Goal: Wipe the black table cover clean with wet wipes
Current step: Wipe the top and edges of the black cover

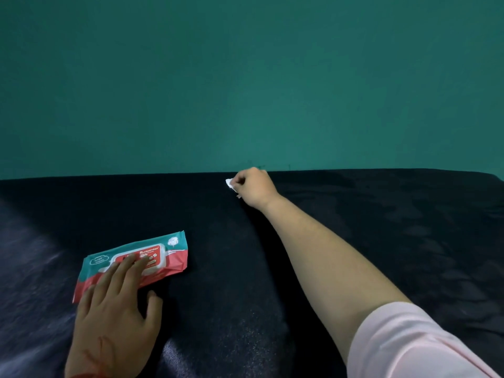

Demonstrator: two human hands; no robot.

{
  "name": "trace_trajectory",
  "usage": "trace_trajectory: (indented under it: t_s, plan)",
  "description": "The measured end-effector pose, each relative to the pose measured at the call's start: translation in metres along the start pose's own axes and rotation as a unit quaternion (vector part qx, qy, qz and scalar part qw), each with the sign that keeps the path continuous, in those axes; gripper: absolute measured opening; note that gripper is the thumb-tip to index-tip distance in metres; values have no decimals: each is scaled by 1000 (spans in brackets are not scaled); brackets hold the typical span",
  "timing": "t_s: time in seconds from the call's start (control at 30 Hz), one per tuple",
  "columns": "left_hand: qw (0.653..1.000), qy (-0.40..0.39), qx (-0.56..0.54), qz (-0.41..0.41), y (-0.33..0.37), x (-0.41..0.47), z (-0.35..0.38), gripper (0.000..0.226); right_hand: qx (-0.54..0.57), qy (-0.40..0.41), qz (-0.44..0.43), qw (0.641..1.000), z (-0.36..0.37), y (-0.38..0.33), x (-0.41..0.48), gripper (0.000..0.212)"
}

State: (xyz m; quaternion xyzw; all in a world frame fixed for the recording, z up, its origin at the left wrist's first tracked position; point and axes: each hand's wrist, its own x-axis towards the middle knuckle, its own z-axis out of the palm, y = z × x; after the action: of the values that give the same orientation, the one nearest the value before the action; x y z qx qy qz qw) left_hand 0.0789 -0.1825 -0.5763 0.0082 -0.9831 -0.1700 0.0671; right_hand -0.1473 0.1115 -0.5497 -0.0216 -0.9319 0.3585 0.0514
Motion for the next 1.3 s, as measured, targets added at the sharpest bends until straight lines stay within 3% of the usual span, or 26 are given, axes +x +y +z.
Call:
trace_trajectory:
  t_s: [0.2, 0.47, 0.63, 0.77, 0.9, 1.07, 1.2, 1.3]
  plan:
    - [1000, -7, 6, 3, -3, 1, 0, 69, -42, 95, 98, 990, -50, 50, -8, 28]
    - [1000, 2, 1, 0, -1, 0, 0, 68, -76, 187, 263, 943, -151, 141, -42, 35]
    - [1000, 14, 8, -1, 1, 0, 1, 68, -104, 198, 297, 928, -168, 159, -53, 20]
    - [1000, 13, 10, -3, 0, 0, 2, 71, -97, 186, 307, 928, -155, 140, -52, 26]
    - [1000, 7, 12, 2, -2, 0, 2, 72, -64, 154, 255, 953, -120, 100, -47, 31]
    - [1000, 7, 18, 8, 0, -2, -1, 71, -29, 77, 137, 987, -57, 41, -50, 11]
    - [1000, 15, 19, 8, 2, -4, -2, 68, -44, 3, 54, 998, -21, 3, -70, 25]
    - [1000, 11, 20, 11, 1, -5, -3, 69, -25, -48, 19, 998, -11, -13, -93, 17]
